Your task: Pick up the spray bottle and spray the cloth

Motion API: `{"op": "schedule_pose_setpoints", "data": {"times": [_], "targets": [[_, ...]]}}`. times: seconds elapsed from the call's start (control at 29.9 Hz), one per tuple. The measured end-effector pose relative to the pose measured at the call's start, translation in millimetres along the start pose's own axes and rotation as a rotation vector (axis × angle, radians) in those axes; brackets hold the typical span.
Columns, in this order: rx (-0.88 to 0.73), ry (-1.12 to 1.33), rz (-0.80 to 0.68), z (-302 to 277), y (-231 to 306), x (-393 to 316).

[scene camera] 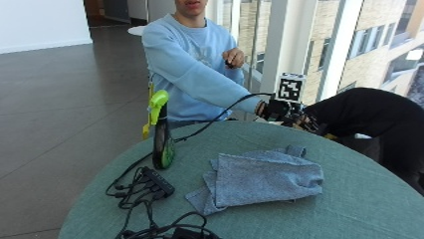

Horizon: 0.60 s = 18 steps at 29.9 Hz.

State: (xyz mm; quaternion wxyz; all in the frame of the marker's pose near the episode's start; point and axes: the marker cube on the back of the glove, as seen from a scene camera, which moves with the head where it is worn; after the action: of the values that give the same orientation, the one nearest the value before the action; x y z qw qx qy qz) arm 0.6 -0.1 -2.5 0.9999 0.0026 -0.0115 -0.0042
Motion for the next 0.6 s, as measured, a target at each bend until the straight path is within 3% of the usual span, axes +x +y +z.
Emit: {"op": "schedule_pose_setpoints", "data": {"times": [0.17, 0.6], "targets": [[0.002, -0.007, -0.038, -3, 3, 2], [-0.001, 0.006, 0.05, -10, 7, 11]]}}
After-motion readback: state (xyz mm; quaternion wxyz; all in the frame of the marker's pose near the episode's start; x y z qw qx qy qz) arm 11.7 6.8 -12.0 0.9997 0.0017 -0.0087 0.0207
